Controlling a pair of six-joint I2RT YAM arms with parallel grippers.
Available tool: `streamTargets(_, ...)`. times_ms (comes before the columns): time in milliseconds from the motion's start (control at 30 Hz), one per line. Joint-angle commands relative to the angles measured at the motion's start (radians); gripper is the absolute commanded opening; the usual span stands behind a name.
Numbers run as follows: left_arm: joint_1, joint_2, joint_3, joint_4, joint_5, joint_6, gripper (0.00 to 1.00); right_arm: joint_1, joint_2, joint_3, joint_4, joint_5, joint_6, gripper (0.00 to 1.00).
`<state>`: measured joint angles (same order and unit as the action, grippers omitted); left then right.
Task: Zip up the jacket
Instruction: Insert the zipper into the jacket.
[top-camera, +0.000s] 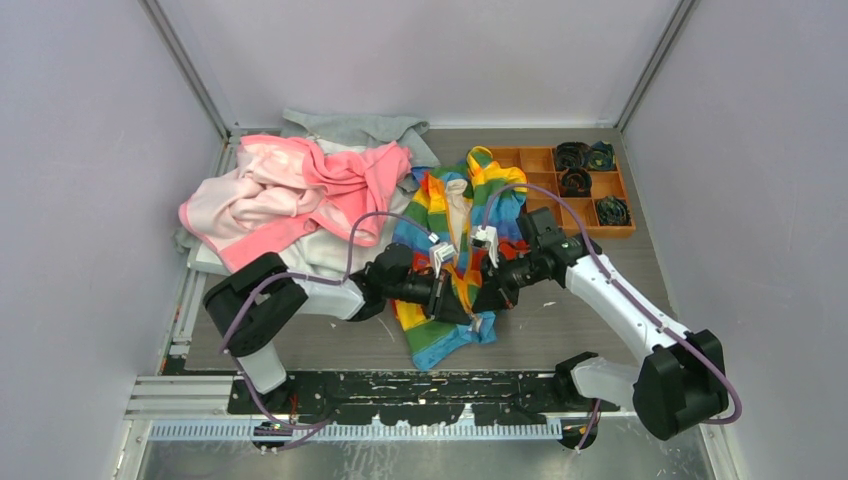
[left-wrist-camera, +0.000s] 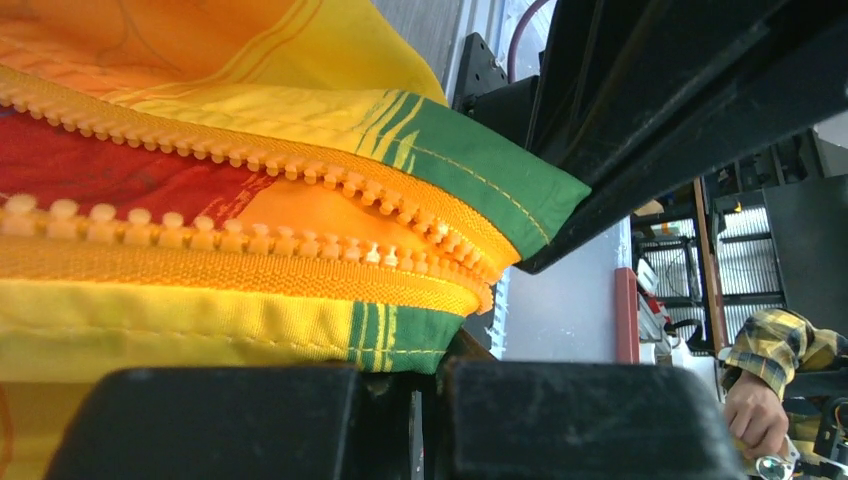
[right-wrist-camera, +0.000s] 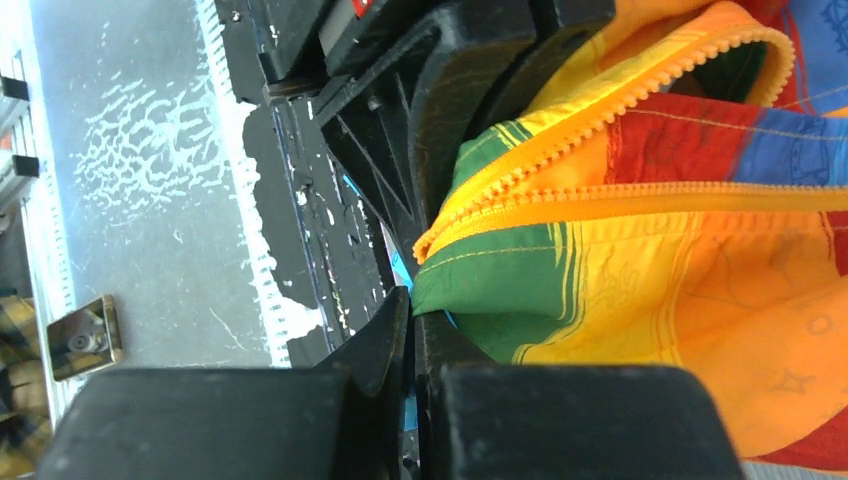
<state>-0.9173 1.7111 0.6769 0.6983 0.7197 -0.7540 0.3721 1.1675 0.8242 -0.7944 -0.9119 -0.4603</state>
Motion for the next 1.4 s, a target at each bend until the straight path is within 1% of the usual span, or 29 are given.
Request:
streamTargets(0, 0.001, 0.022, 0.051, -0.003, 0.043, -0.027, 0.00, 0.028, -0.002, 0.041, 0.052, -0.030, -0.032, 0.01)
streamTargets(67, -0.004, 0.029, 0.062, -0.003, 0.044, -0.031, 0.00, 0.035, -0.013, 0.023, 0.156, 0.051, 0.059, 0.01)
streamTargets(100, -0.011, 0.032, 0.071, -0.008, 0.049, -0.030, 0.00, 0.035, -0.021, 0.013, 0.210, 0.112, 0.125, 0.01)
streamTargets(167, -0.029, 0.041, 0.088, -0.034, 0.057, -0.016, 0.00, 0.033, -0.036, -0.004, 0.285, 0.230, 0.199, 0.01)
streamTargets(233, -0.044, 0.052, 0.104, -0.062, 0.070, -0.003, 0.00, 0.027, -0.045, -0.015, 0.325, 0.301, 0.246, 0.01)
streamTargets(300, -0.049, 0.061, 0.104, -0.051, 0.083, -0.009, 0.00, 0.023, -0.049, -0.020, 0.333, 0.325, 0.255, 0.01)
streamTargets(433, 0.006, 0.034, 0.061, 0.022, 0.129, -0.046, 0.00, 0.021, -0.051, -0.017, 0.309, 0.311, 0.233, 0.01)
streamTargets(500, 0.031, 0.013, 0.067, -0.026, 0.144, -0.029, 0.00, 0.020, -0.048, -0.014, 0.296, 0.275, 0.218, 0.01)
streamTargets(600, 0.034, 0.010, 0.114, -0.146, 0.162, 0.022, 0.00, 0.019, -0.038, -0.010, 0.275, 0.190, 0.194, 0.01)
streamTargets(733, 0.035, 0.021, 0.134, -0.183, 0.168, 0.038, 0.00, 0.019, -0.038, -0.008, 0.260, 0.186, 0.163, 0.01)
streamTargets(900, 0.039, 0.010, 0.129, -0.209, 0.161, 0.044, 0.00, 0.013, -0.036, -0.010, 0.231, 0.201, 0.106, 0.05)
streamTargets(1167, 0.049, -0.006, 0.112, -0.207, 0.155, 0.010, 0.00, 0.012, -0.041, -0.007, 0.102, 0.156, -0.080, 0.11)
streamTargets(1367, 0.049, 0.006, 0.113, -0.182, 0.159, -0.020, 0.00, 0.014, -0.049, -0.016, 0.083, 0.127, -0.115, 0.18)
